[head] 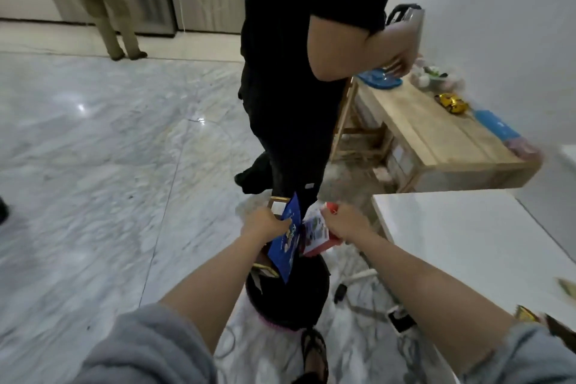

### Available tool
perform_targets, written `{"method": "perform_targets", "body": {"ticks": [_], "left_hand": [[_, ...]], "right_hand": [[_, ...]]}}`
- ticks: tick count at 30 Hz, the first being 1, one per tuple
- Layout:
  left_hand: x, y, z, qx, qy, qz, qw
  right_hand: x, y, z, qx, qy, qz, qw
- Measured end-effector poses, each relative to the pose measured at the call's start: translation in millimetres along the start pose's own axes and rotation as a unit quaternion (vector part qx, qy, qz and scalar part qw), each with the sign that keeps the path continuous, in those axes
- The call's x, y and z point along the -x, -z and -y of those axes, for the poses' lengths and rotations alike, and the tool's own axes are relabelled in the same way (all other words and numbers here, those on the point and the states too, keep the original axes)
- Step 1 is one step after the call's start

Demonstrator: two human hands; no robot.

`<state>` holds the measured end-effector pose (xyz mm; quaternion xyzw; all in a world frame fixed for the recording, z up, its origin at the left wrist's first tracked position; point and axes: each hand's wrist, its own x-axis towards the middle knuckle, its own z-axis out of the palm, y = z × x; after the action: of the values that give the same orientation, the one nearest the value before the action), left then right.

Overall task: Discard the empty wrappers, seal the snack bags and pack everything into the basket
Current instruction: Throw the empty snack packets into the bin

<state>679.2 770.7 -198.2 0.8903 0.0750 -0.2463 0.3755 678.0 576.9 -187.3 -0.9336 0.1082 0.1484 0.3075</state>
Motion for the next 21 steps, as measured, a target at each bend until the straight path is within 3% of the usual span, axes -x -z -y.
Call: {"method": "perform_targets", "body": {"ticks": [9, 13, 17, 21], "left_hand": [[-94, -73, 28, 0.018, 0.156, 0.014, 0.987], [-130, -106, 44, 0.026, 0.18, 0.067, 0.981], [-177, -156, 104, 0.053, 0.238, 0.062, 0.968], [-160, -144, 75, 0.077, 0.231, 0.065, 0.968]], "right_hand": [[-105, -63, -50, 0.032, -0.019, 0.174, 0.984], [-138, -71, -69, 0.09, -0.017, 0.204, 0.975], [-155, -69, -88, 0.13, -0.042, 0.231, 0.963], [-159, -61, -93, 0.128, -0.045, 0.233, 0.963]]}}
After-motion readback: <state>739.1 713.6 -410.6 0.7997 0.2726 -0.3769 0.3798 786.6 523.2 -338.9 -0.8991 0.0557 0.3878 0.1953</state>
